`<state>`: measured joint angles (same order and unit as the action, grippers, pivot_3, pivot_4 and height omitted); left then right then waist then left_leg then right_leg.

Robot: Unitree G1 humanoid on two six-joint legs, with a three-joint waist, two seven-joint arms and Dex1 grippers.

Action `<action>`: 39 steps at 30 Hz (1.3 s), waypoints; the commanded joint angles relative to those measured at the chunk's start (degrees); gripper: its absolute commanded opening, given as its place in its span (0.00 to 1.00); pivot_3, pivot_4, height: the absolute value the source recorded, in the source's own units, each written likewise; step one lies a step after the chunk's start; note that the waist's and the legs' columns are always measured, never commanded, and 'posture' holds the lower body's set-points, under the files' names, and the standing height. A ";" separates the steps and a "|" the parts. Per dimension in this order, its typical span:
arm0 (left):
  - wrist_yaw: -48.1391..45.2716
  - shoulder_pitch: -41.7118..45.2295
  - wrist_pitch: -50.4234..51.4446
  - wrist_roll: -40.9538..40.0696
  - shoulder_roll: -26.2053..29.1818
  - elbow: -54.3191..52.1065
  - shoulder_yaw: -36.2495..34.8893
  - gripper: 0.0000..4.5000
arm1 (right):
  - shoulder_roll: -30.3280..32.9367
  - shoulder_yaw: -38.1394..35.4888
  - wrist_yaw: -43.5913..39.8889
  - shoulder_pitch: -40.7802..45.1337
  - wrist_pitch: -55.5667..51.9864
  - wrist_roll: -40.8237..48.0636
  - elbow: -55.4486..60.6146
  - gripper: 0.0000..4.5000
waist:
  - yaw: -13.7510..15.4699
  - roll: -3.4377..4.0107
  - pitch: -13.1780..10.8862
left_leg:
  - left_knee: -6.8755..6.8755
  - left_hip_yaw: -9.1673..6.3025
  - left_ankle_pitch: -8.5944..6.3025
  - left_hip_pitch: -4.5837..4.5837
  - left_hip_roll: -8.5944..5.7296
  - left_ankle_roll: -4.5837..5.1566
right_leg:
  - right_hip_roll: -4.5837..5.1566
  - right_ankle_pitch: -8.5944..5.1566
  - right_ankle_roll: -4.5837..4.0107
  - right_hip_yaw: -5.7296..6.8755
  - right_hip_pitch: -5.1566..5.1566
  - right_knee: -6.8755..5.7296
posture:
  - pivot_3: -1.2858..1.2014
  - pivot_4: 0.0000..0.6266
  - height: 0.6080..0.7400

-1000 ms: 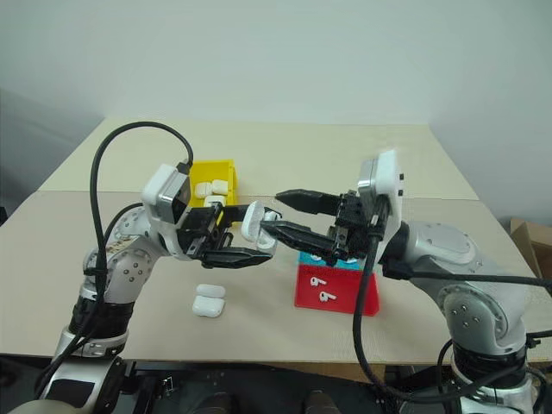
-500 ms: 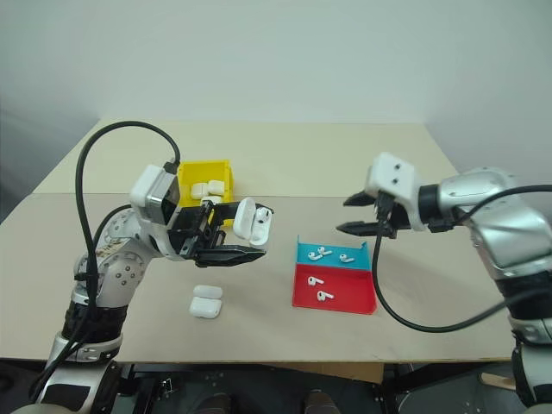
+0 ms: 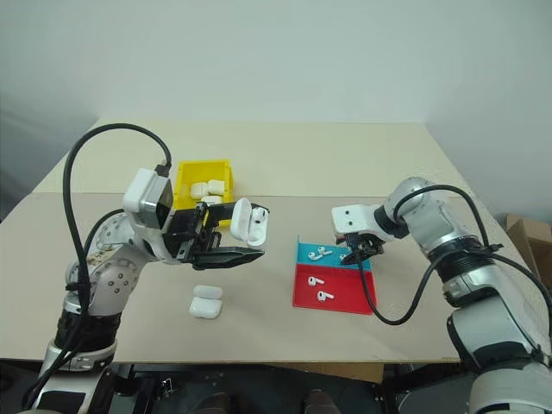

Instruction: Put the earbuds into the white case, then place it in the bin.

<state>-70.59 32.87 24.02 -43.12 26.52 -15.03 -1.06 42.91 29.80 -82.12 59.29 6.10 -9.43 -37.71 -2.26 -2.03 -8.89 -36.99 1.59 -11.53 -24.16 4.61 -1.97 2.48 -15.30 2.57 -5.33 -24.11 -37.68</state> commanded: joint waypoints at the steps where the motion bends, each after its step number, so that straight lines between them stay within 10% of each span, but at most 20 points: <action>1: 1.00 -0.30 -0.03 -1.94 0.30 -2.85 -1.11 0.62 | -1.20 -0.22 1.47 2.70 4.21 -3.50 -5.49 0.65 | -0.07 0.00 0.00 | 0.00 0.00 0.00 0.00 0.00 0.00 | 0.00 0.00 0.00 0.00 0.00 0.00 | 0.52 0.24 1.00; 13: 2.21 -1.33 -0.44 -2.49 1.23 -4.12 -1.13 0.62 | -5.37 -1.37 3.03 4.74 8.76 -6.90 -14.90 0.65 | -0.34 0.01 0.00 | 0.00 0.00 0.01 0.13 0.00 -0.02 | -0.01 0.01 -0.01 -0.02 0.09 -0.10 | 0.52 0.24 1.00; 21: 2.36 -1.60 -0.63 -2.61 1.58 -4.20 -1.08 0.62 | -5.80 -2.07 2.23 4.19 9.24 -7.83 -14.81 0.14 | -0.28 0.01 0.00 | 0.00 0.00 0.01 0.14 0.00 -0.02 | -0.01 0.01 -0.01 -0.02 0.09 -0.11 | 0.52 0.24 1.00; 32: 2.15 -1.25 -0.81 -2.42 1.33 -3.43 -0.60 0.62 | -4.55 -6.45 1.14 3.24 4.99 -4.03 -10.69 0.14 | -0.25 0.01 0.00 | 0.00 0.00 0.01 0.15 0.00 -0.02 | 0.00 0.01 -0.01 -0.02 0.10 -0.11 | 0.52 0.24 1.00; 39: 1.47 -0.17 -0.81 -2.51 0.72 -2.23 -0.12 0.62 | -0.45 -24.21 -2.00 -5.19 -23.29 17.57 17.47 0.14 | 0.23 0.12 -0.07 | 0.00 -0.01 0.01 0.06 0.00 -0.02 | 0.00 0.00 -0.01 0.00 0.05 -0.14 | 0.52 0.24 1.00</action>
<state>-68.71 31.49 24.02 -44.88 27.32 -16.68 -0.84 41.47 10.65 -83.91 55.86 -9.54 1.56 -28.22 -2.03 -1.91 -8.96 -37.00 1.59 -11.52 -24.09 4.61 -1.99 2.49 -15.30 2.56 -5.33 -24.05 -37.84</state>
